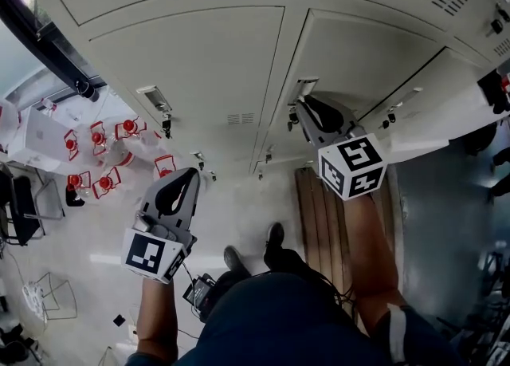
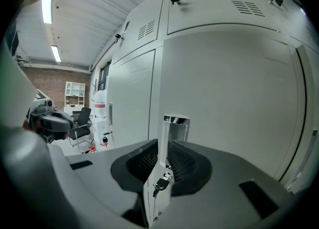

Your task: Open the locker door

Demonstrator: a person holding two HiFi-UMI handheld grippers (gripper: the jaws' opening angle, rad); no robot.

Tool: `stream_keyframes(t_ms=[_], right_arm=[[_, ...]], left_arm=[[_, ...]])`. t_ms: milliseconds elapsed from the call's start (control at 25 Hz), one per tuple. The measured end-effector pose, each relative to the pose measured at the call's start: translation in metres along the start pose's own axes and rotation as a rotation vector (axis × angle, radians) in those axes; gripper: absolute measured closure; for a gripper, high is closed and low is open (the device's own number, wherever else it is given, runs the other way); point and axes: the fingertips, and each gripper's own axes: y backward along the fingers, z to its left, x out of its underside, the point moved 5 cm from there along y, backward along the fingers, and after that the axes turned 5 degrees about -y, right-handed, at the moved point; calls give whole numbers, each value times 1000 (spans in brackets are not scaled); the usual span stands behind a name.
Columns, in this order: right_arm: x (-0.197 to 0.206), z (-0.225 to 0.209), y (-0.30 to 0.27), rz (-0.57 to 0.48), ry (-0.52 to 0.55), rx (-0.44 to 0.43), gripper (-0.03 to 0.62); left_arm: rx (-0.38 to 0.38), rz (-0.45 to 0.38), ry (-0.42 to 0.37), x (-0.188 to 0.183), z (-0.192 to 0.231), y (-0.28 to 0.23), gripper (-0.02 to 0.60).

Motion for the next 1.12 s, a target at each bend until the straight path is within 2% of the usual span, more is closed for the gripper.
stream_keyframes(t_ms=[80, 120, 160, 480, 640, 1120], right_arm=[[1, -2, -7, 6, -1, 0, 517], [1, -2, -11, 8, -3, -2, 457], [1, -3, -14, 8, -3, -5, 451], [4, 1, -35, 7, 32, 35, 453], [5, 2, -32, 12, 37, 58, 479], [16, 17, 1, 8, -17, 85, 485]], left_arm=[[-7, 8, 7, 4, 1, -1, 565], [-10, 11, 10, 5, 2, -1, 565], [-12, 13, 13, 7, 2, -1, 565], [-37, 28, 26, 17, 6, 3, 565], [-48, 45, 27, 19, 8, 7, 565], [-11, 28, 16, 18, 8, 21, 565]])
